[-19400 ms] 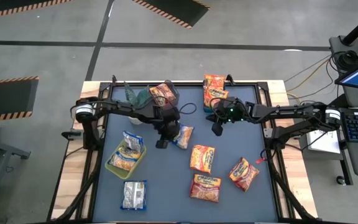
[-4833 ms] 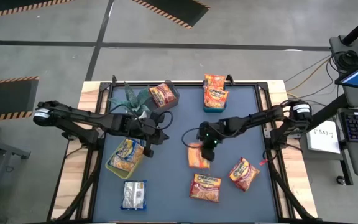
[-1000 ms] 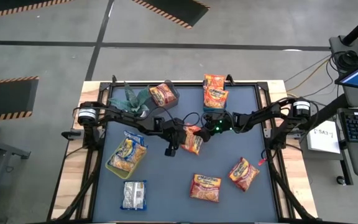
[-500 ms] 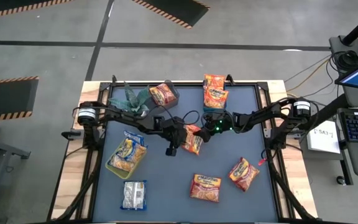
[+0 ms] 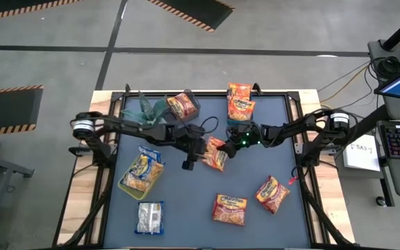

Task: Sort Maruchan noodles
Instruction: Put the orange noodle pack into the blue bin

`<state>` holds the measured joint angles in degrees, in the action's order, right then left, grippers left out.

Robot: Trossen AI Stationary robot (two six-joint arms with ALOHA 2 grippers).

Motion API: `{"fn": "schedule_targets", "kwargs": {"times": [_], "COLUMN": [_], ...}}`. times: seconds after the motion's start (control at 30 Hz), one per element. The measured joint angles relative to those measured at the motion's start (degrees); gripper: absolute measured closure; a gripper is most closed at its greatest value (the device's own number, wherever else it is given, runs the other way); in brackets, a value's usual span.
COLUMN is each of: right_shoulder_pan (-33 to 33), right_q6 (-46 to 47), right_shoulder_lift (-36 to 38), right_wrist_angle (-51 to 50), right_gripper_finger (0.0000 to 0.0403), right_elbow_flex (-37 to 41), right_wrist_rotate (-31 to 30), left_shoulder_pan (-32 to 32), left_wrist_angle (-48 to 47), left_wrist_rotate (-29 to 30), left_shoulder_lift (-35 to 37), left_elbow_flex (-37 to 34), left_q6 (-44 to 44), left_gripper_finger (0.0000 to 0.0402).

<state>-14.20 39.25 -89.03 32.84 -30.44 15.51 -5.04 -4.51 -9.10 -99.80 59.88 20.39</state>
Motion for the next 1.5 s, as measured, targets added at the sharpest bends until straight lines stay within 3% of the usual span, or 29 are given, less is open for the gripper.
{"fn": "schedule_targets", "kwargs": {"times": [0.27,0.53,0.73,1.03,1.27,1.5], "right_shoulder_pan": [-2.77,-7.72,-12.81,-20.44,-26.60,-31.18], "right_q6": [-4.66,-17.68,-30.32,-55.56,-65.64,-67.37], "right_shoulder_lift": [7.40,20.82,27.24,28.61,27.93,25.03], "right_wrist_angle": [-3.73,-23.54,-37.87,-46.95,-47.62,-47.52], "right_gripper_finger": [0.0288,0.0288,0.0288,0.0288,0.0288,0.0288], "right_elbow_flex": [-0.18,-5.29,-12.07,-15.60,-15.43,-15.26], "right_wrist_rotate": [2.99,2.96,2.55,2.48,2.49,4.07], "left_shoulder_pan": [0.06,0.22,0.52,0.76,0.92,0.92], "left_wrist_angle": [-4.43,-3.74,-3.08,-3.19,-3.22,-3.01], "left_wrist_rotate": [-0.42,-0.48,-0.50,-0.52,-0.52,-0.51], "left_shoulder_lift": [9.72,18.90,21.50,21.54,21.54,21.52], "left_elbow_flex": [-0.40,-2.85,-3.04,-3.04,-3.04,-3.04], "left_q6": [-0.14,-2.44,-3.94,-4.88,-4.95,-4.45], "left_gripper_finger": [0.0271,0.0271,0.0271,0.0271,0.0271,0.0271]}}
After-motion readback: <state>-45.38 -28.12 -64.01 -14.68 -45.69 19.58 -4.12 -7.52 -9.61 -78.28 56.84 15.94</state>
